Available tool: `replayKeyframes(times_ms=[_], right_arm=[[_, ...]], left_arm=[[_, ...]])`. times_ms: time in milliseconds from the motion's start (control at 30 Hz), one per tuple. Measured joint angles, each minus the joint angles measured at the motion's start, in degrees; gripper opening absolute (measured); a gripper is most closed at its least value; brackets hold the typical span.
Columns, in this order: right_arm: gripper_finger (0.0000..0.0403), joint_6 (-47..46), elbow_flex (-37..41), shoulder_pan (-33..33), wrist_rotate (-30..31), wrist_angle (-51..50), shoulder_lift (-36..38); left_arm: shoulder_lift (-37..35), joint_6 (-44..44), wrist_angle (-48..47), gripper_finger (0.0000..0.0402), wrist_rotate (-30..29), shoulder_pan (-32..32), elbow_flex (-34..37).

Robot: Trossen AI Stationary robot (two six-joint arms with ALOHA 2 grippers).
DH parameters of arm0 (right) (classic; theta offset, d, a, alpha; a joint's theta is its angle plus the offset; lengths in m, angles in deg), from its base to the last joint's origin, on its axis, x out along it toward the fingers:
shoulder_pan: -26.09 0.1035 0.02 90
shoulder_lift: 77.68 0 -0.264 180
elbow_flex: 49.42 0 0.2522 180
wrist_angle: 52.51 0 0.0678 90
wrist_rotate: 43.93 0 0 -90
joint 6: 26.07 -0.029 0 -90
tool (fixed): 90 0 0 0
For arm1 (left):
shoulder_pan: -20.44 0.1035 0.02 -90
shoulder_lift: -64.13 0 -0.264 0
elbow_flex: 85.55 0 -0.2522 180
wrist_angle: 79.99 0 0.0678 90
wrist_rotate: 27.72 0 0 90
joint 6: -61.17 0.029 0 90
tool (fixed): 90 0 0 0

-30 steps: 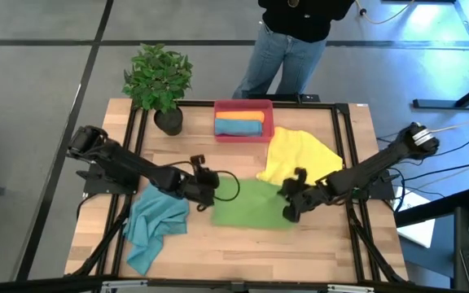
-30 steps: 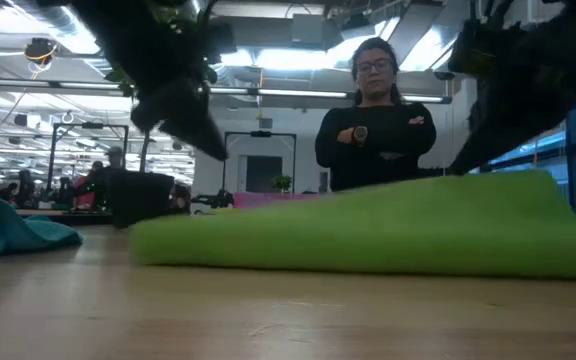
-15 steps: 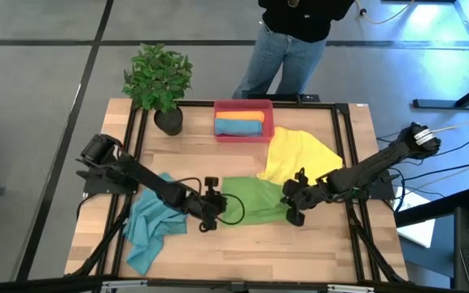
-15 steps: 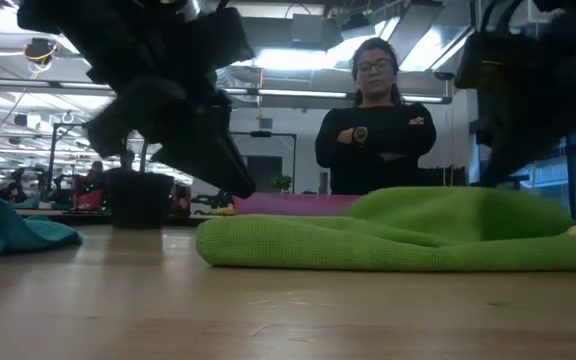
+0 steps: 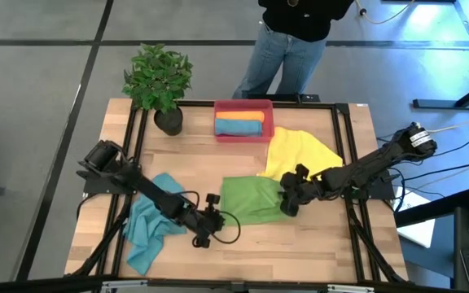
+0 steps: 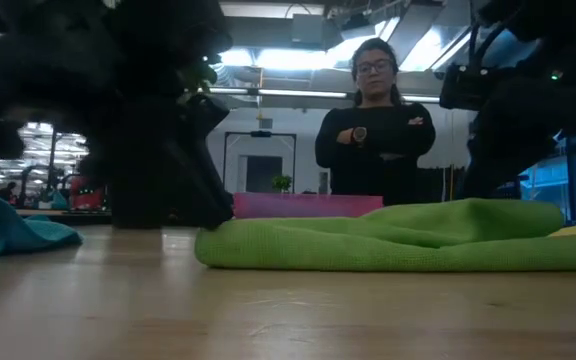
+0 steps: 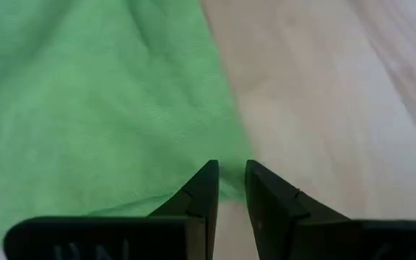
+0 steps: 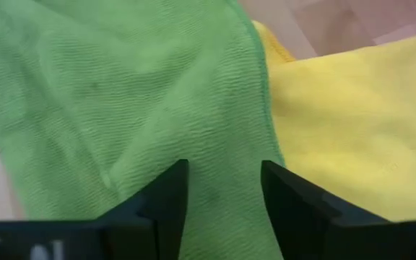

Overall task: Roll microfiber towels into tight, uniform cylinder then place into a basket
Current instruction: Fold the green towel

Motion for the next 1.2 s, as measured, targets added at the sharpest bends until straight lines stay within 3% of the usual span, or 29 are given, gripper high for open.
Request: replayKeyframes(times_ms=[267,500,667,867,1100,1200], right_arm=[[0.0197,1.5,0.0,-1.7,1.3,-1.6,0.0],[0.0197,-1.5,0.0,-4.7,5.9,-9.5,0.1],[0.0196,-4.7,0.0,-8.4,5.0,-14.9,0.1],[0.0146,-5.5,0.0,-15.6,-0.6,-21.9,0.1],[0.0084,6.3,0.0,-28.6,-1.2,-20.7,0.1],[0.0074,11.5,0.0,-35.5,-5.0,-18.6,0.1]], left_arm=[[1.4,-0.6,0.9,0.006,3.7,-2.0,-0.2],[4.1,-4.2,0.3,0.0059,6.4,-2.8,-0.3],[1.9,-4.3,-1.4,0.0059,7.7,-3.4,0.0],[-2.6,-4.3,-1.7,0.0059,6.2,-4.5,0.0],[-4.2,-4.3,-1.6,0.0059,5.0,-4.9,-0.1],[-4.2,-4.2,-1.7,0.0059,4.9,-4.9,-0.1]])
